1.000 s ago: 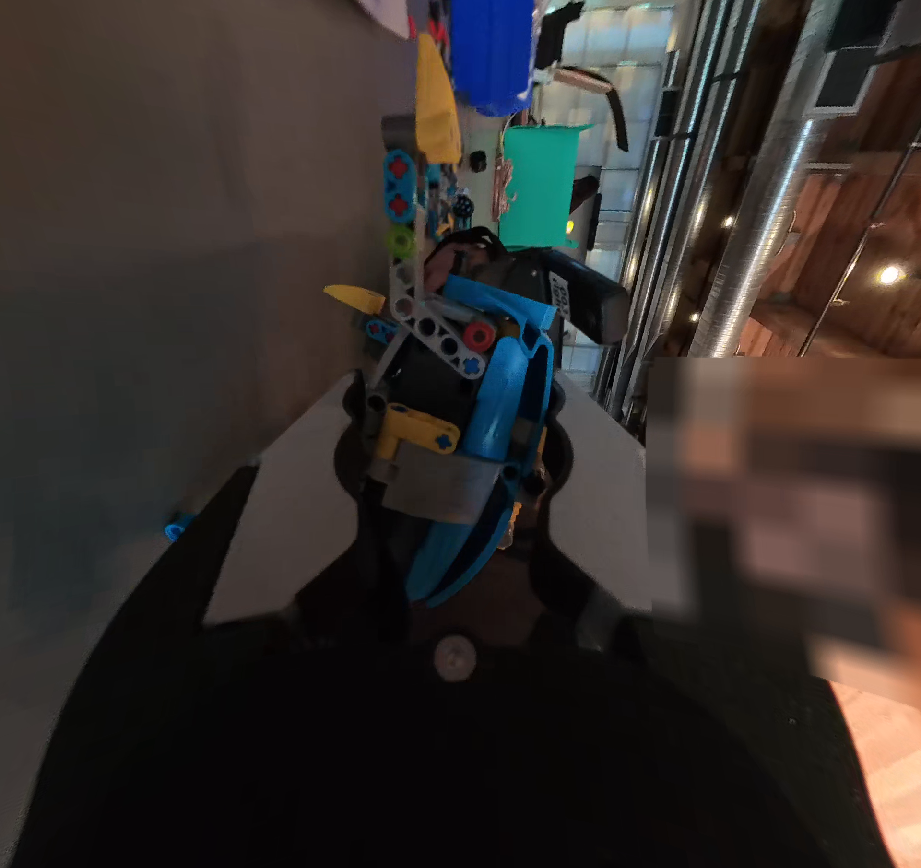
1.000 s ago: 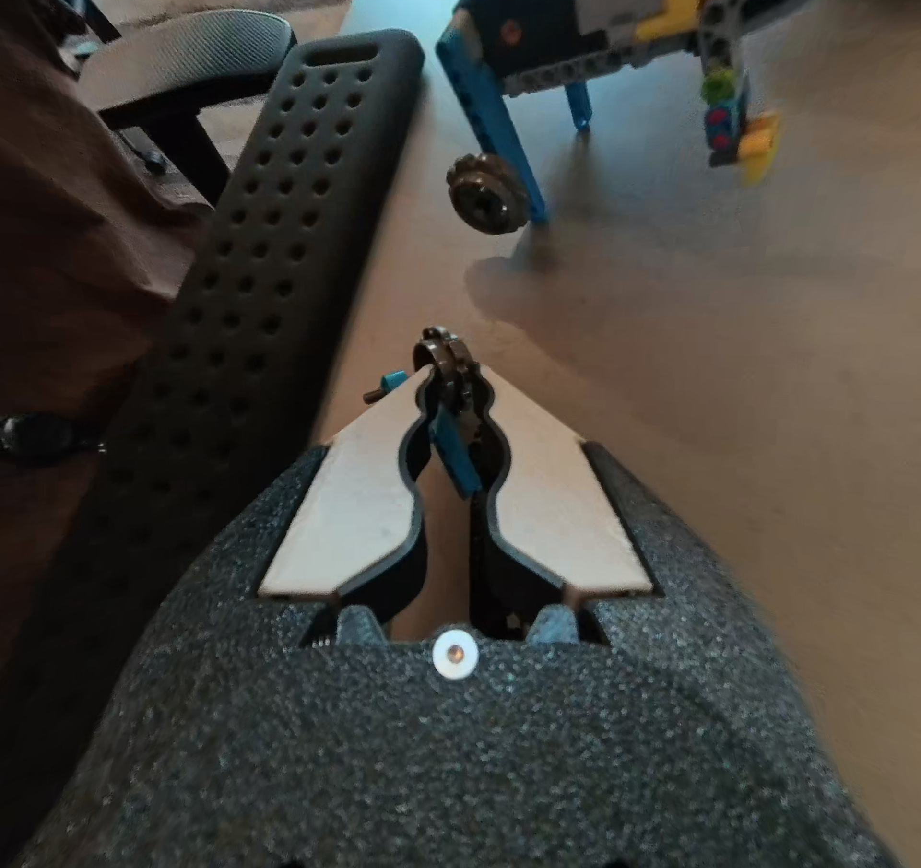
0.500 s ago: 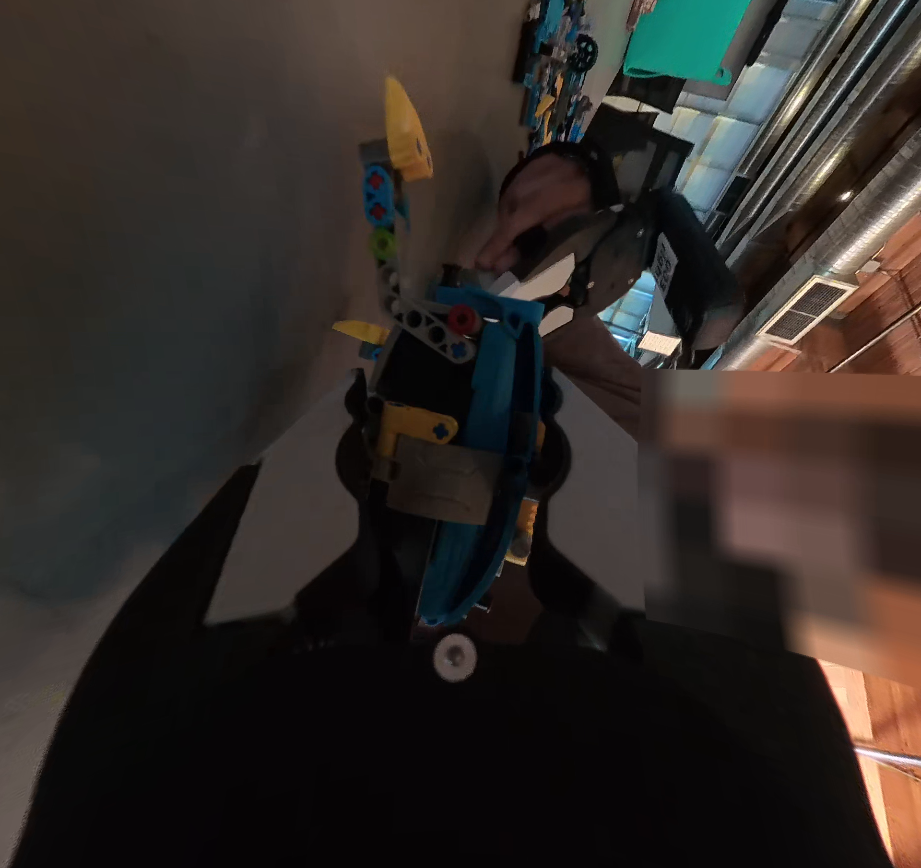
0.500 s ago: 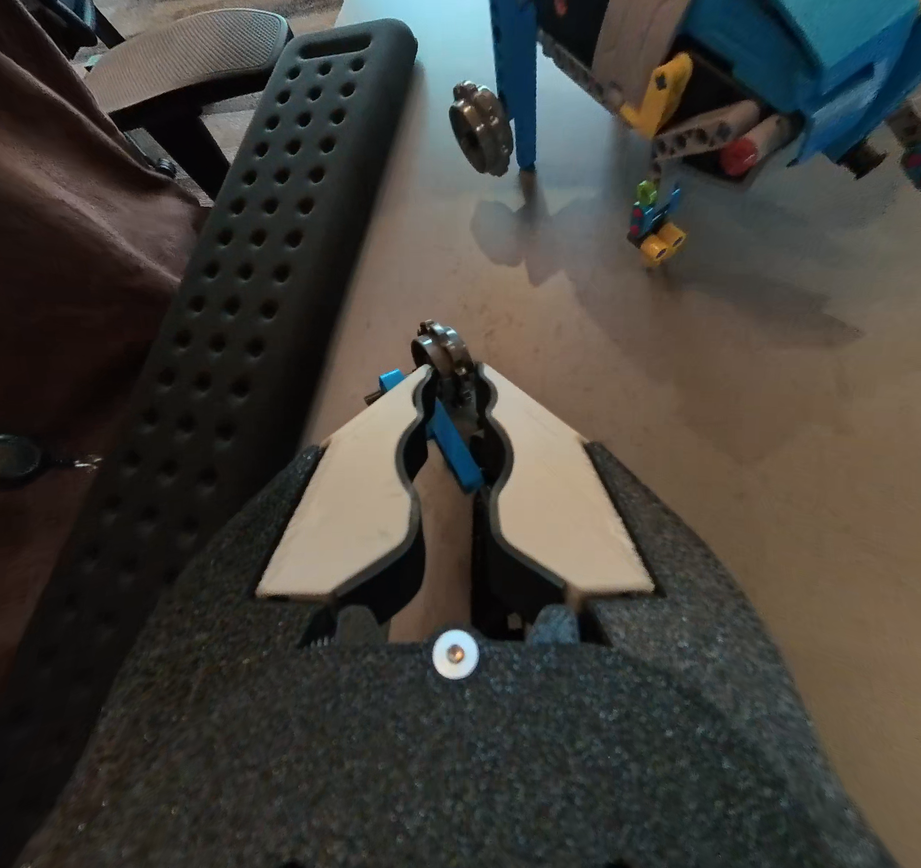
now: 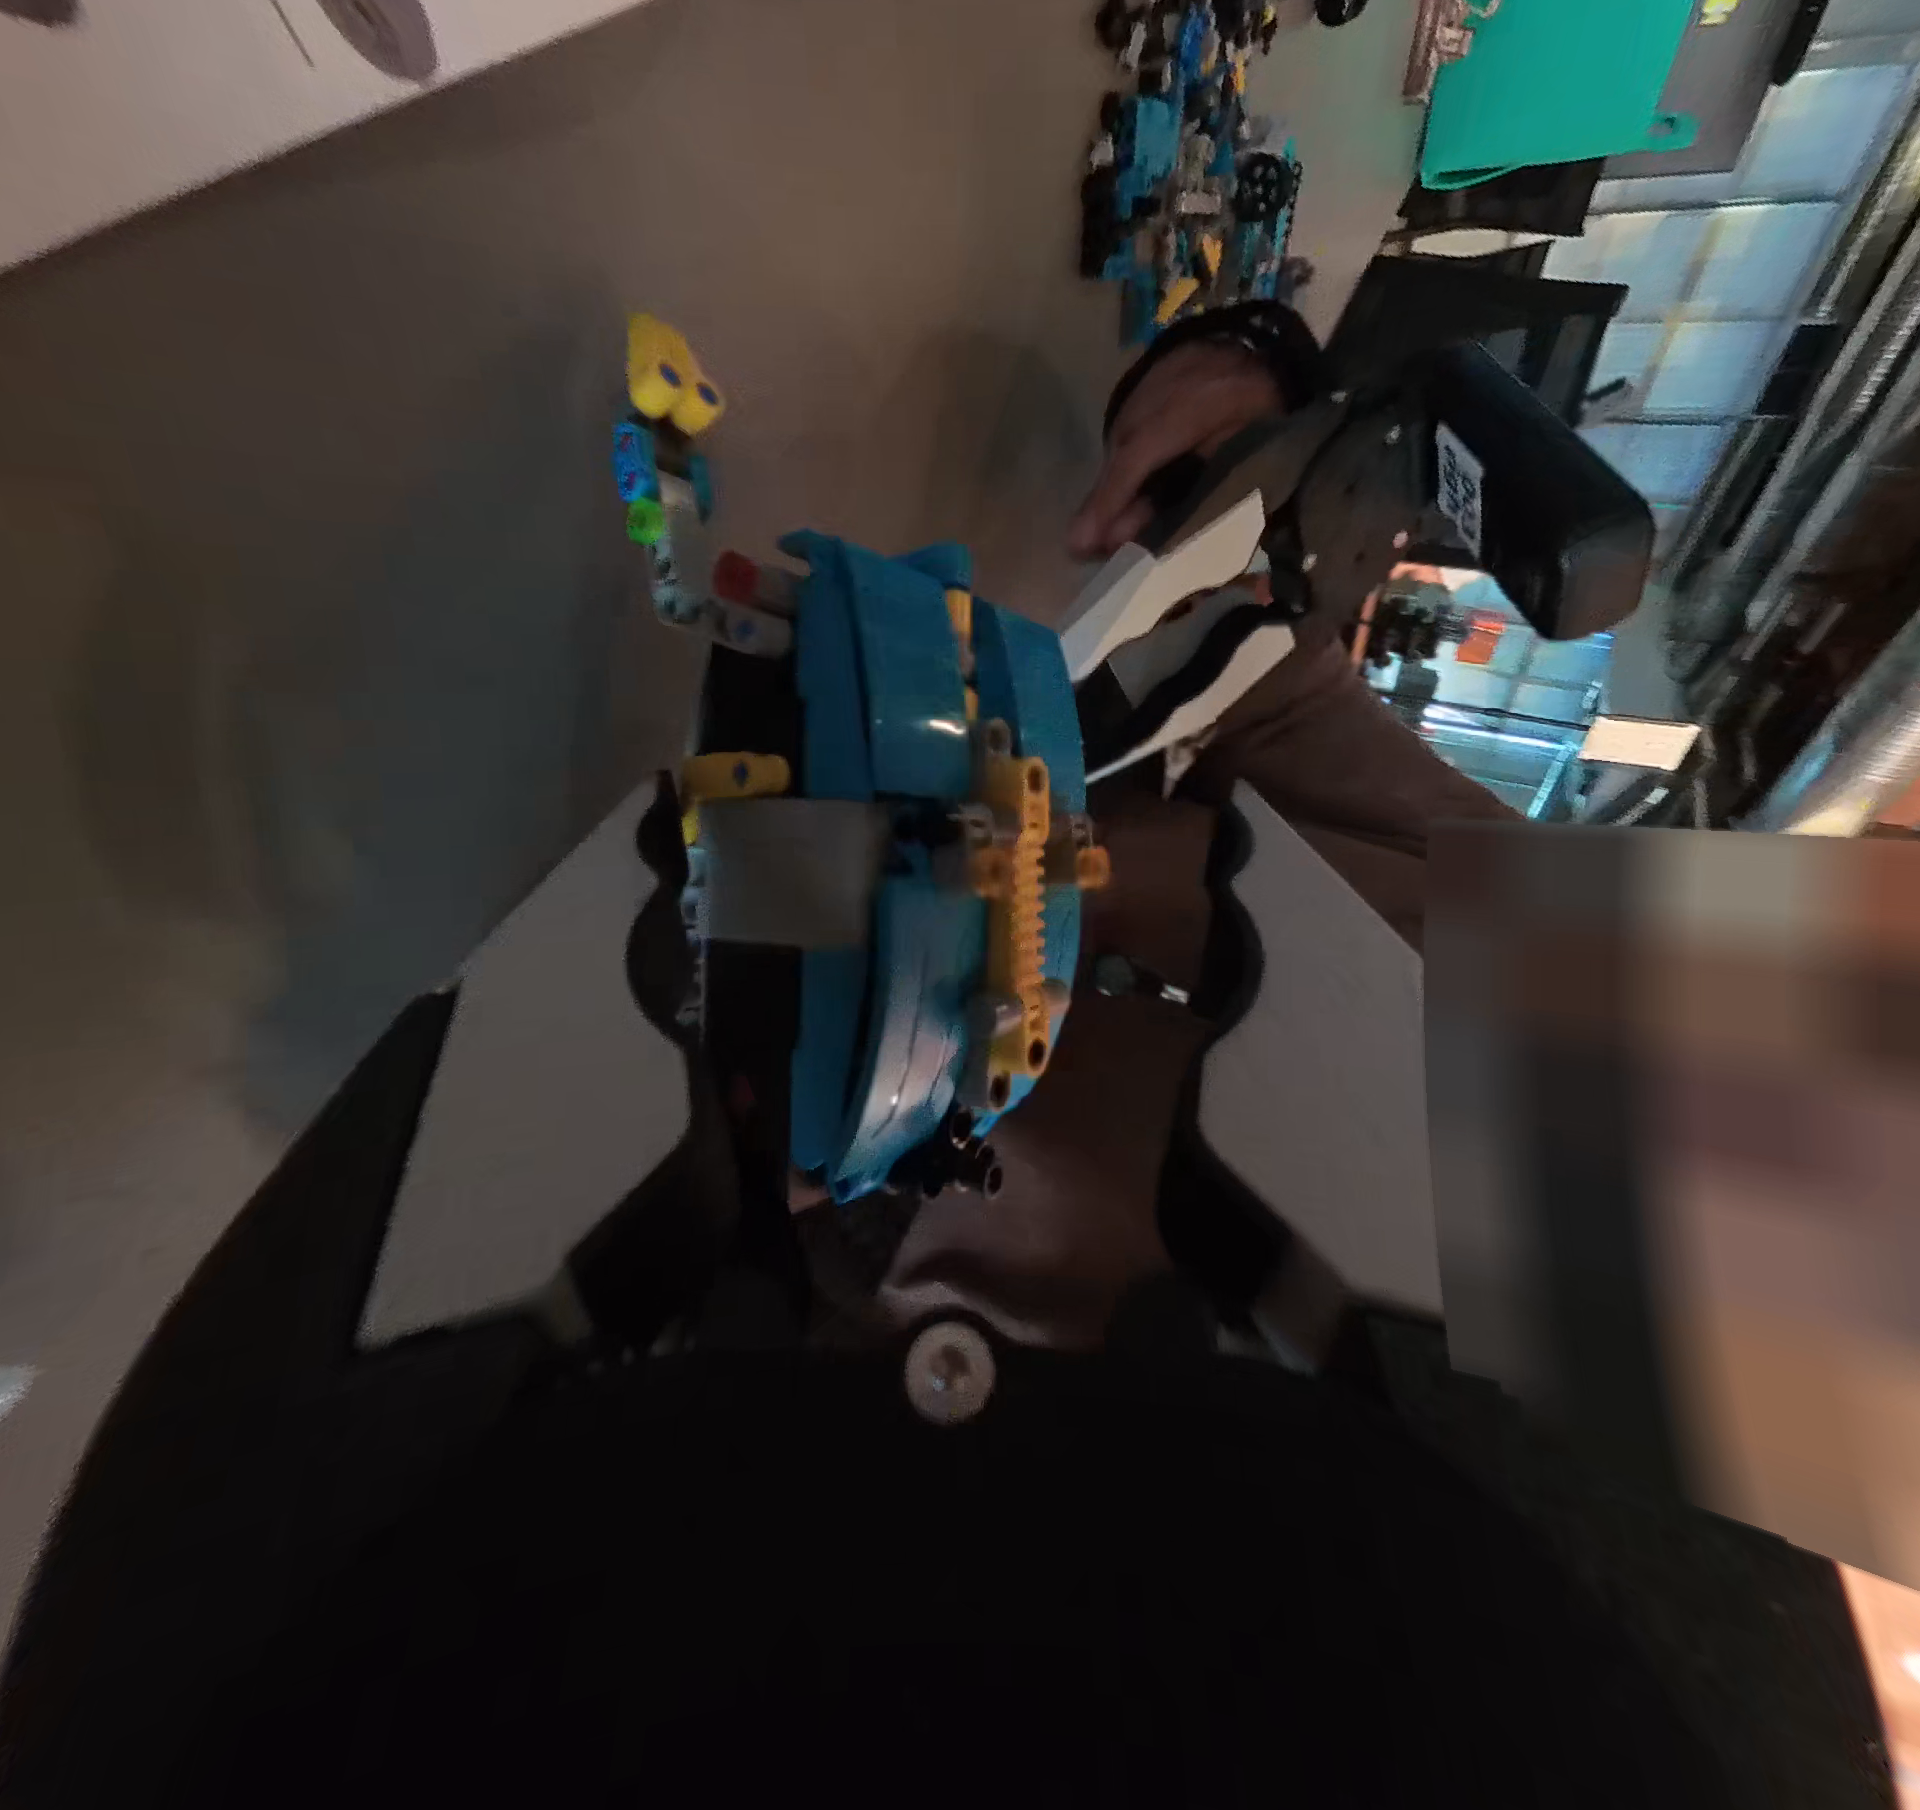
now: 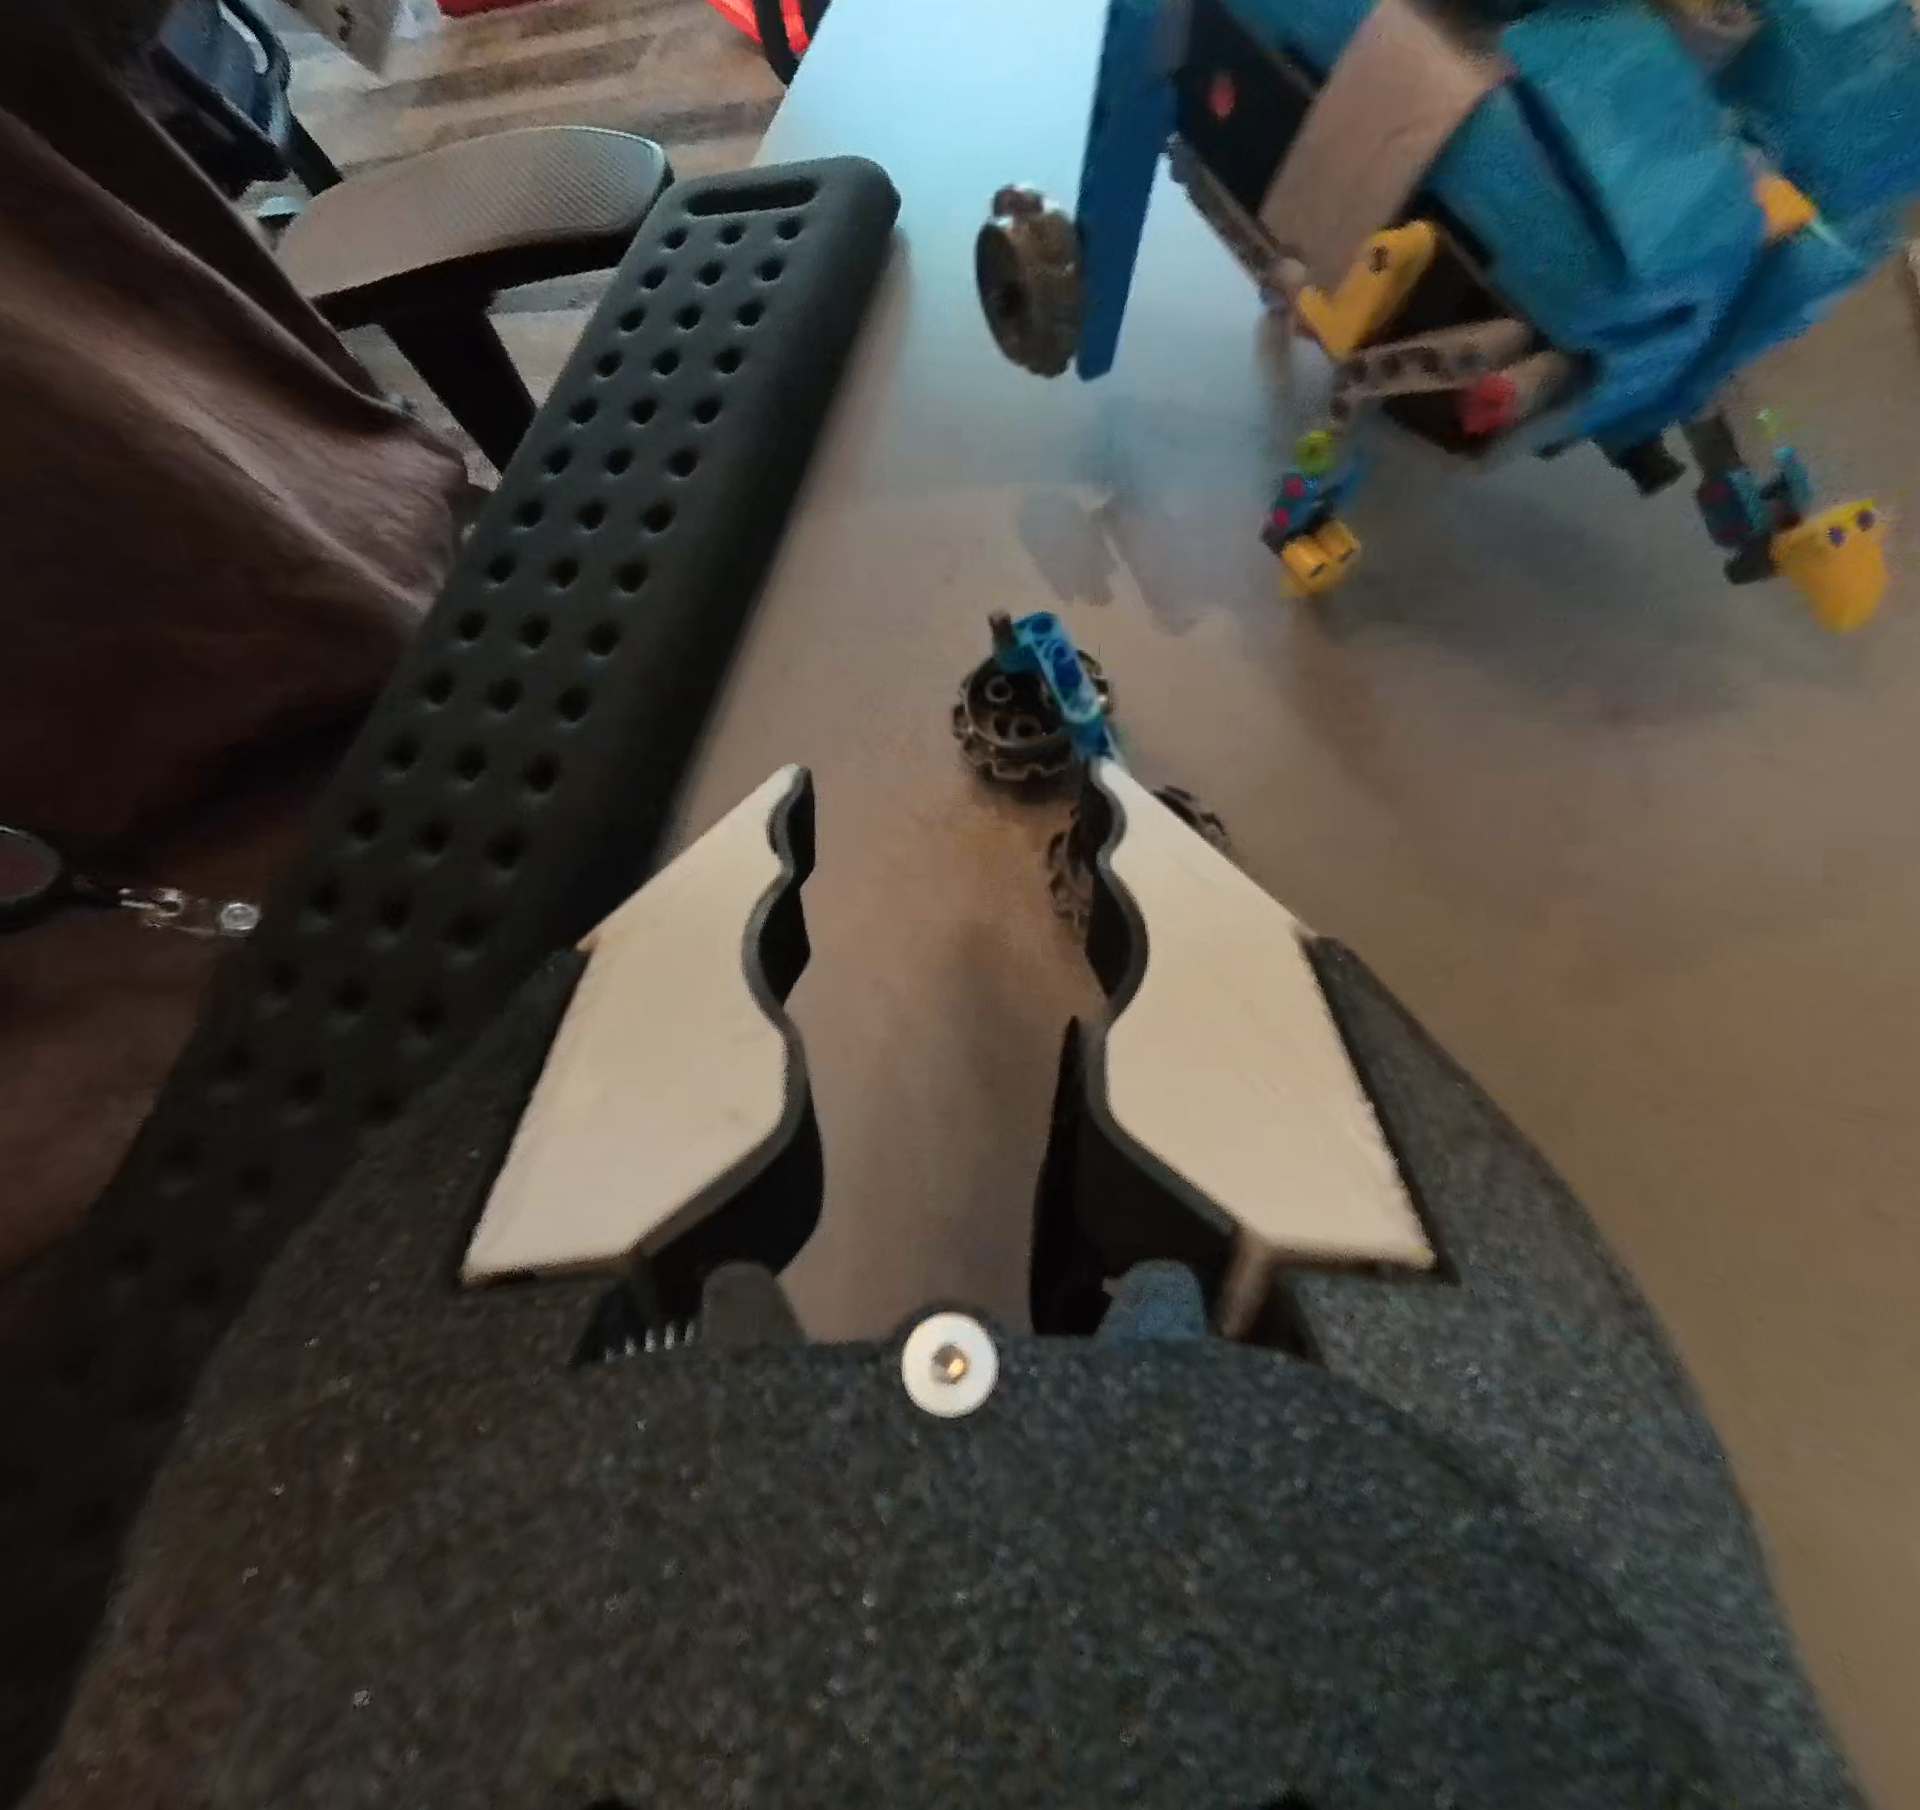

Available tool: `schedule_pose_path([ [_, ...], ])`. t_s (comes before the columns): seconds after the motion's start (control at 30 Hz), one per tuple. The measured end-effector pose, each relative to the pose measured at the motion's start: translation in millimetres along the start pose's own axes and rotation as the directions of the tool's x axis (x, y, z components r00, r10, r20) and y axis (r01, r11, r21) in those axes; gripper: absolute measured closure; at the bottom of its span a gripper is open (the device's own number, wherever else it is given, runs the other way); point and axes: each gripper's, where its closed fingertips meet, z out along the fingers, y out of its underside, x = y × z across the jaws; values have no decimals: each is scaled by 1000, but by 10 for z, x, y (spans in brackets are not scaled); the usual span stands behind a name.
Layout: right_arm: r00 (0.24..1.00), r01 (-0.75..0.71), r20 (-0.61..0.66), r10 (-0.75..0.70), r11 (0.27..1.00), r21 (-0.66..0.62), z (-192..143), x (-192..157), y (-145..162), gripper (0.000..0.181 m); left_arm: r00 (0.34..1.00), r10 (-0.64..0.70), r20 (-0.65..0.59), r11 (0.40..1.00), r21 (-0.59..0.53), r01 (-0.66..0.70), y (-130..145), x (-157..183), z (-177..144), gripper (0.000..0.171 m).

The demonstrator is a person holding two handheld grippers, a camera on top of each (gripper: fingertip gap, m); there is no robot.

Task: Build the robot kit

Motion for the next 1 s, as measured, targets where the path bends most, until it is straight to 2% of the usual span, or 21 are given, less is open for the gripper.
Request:
schedule_pose_path([
  [0.07, 999, 30, -25, -30, 999, -29, 83, 16, -5, 131, 999, 30, 27, 999, 38, -31, 3, -43, -11, 65],
  [0.2, 969, 135, -195, -149, 987, -85, 130, 170, -74, 136, 998, 66, 24, 993, 93, -68, 56, -65, 23, 69],
  [0.4, 922, 173, -316, -225, 968, -183, 213, 319, -37, 151, 995, 99, 27, 985, 141, -101, 109, -75, -28, 74],
  [0.53, 929, 162, -304, -213, 969, -186, 282, 375, 2, 170, 987, 143, 70, 976, 158, -153, 135, -82, -131, 75],
  [0.6, 961, 93, -244, -126, 986, -141, 273, 319, -31, 174, 975, 181, 131, 961, 185, -203, 146, -67, -252, 75],
  [0.63, 982, 34, -181, -47, 997, -76, 255, 237, -107, 174, 958, 211, 195, 946, 205, -250, 160, -57, -343, 75],
  [0.7, 992, -126, 39, 123, 988, 88, 176, -17, -355, 174, 879, 328, 346, 875, 238, -421, 246, 76, -513, 75],
  [0.73, 957, -237, 202, 209, 963, 130, 124, -184, -473, 174, 816, 409, 408, 820, 230, -525, 351, 211, -536, 75],
  [0.8, 848, -395, 461, 261, 891, 223, -5, -417, -758, 174, 618, 609, 497, 659, 117, -743, 706, 504, -382, 81],
  [0.83, 768, -462, 586, 259, 857, 227, -69, -535, -873, 174, 502, 709, 495, 559, 40, -828, 940, 647, -208, 88],
  [0.9, 571, -561, 778, 262, 816, 137, -122, -740, -989, 174, 311, 852, 420, 360, -41, -932, 1400, 929, 222, 115],
  [0.93, 482, -584, 835, 265, 808, 81, -95, -825, -1011, 174, 234, 881, 412, 275, -42, -961, 1533, 1042, 397, 127],
  [1.0, 306, -571, 924, 231, 821, -16, -57, -1065, -1038, 175, 135, 865, 483, 158, -7, -987, 1571, 1192, 587, 134],
])
